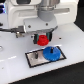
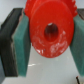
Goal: Insert the blue gear onto the right peg, followed by the red gear
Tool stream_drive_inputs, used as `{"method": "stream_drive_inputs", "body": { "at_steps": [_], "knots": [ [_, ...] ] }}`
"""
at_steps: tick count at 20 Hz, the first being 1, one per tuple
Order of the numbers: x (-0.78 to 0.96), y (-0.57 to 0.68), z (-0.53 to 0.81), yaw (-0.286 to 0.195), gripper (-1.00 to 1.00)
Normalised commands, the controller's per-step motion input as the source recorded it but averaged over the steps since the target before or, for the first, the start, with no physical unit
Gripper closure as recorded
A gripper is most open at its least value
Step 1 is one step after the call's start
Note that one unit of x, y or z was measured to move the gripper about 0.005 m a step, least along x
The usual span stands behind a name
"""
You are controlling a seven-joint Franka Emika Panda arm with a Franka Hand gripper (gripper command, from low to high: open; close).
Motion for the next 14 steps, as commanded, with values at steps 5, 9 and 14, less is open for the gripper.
{"method": "stream_drive_inputs", "body": {
  "at_steps": [5, 9, 14],
  "knots": [
    [0.21, 0.1, 0.3, 0.0, 1.0],
    [0.18, 0.08, 0.3, 0.0, 1.0],
    [0.3, 0.05, 0.21, 0.0, 1.0]
  ]
}}
